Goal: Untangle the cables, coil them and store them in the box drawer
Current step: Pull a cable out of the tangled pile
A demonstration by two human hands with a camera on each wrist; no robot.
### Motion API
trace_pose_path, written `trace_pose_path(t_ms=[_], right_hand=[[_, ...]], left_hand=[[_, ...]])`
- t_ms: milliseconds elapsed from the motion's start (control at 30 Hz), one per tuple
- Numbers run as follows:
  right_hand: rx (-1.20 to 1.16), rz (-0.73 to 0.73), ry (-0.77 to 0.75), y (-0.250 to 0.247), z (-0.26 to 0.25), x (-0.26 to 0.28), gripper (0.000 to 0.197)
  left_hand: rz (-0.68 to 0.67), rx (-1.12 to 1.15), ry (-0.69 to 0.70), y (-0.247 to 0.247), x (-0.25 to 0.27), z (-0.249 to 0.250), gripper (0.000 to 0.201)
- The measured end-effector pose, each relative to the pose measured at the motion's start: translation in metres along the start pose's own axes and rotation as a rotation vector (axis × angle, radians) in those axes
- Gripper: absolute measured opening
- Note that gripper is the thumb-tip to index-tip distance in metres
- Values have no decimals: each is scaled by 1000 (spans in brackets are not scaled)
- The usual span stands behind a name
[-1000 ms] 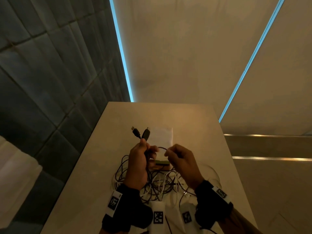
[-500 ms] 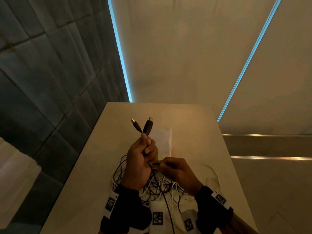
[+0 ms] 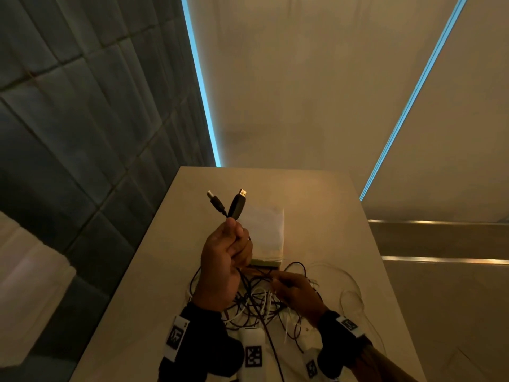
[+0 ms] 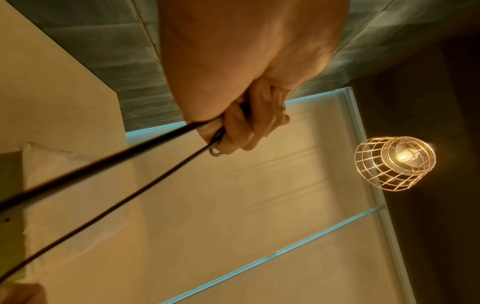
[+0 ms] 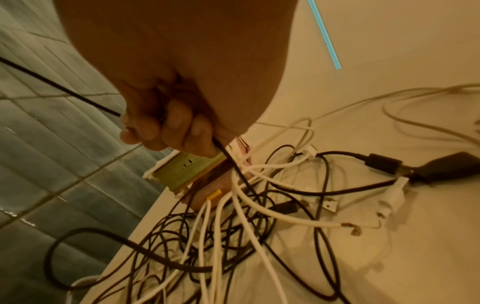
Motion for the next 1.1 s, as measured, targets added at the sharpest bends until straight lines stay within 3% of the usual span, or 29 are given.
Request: trace_pose_path(t_ms=[167,233,333,500,633,833,967,1100], right_hand=[[48,58,43,-6,9,-8,22],[117,159,15,-10,-9,-12,23],[9,260,-42,-12,-58,-15,19],[-56,146,-305,11,-142,3,16],[-96,-8,-341,31,-155,20,13],[-54,-89,-314,35,-139,25,13],[-122,-97,-221,30,-113,20,15],[-112,-105,-140,25,-81,10,19]], left_hand=[[36,-15,21,-4,3,4,32],[68,-48,2,-8,1,2,33],[145,-105,-16,-16,-3,0,35],[310,-227,-37,-29,-1,-8,35],[355,-201,-52,-31,-1,-7,35],[232,-102,-82,-15,0,-6,33],[128,59,-45,-4,-2,-2,32],[46,72,-32,-2,-3,-3,28]])
Point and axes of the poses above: each hand's wrist, its own x-axis away from the middle knuckle, its own y-axis out of the palm, z = x × y, the point moved 6 cm from there along -x, towards the middle knuckle, and after that the axes turned 3 degrees about x, right-handed, at the moved point
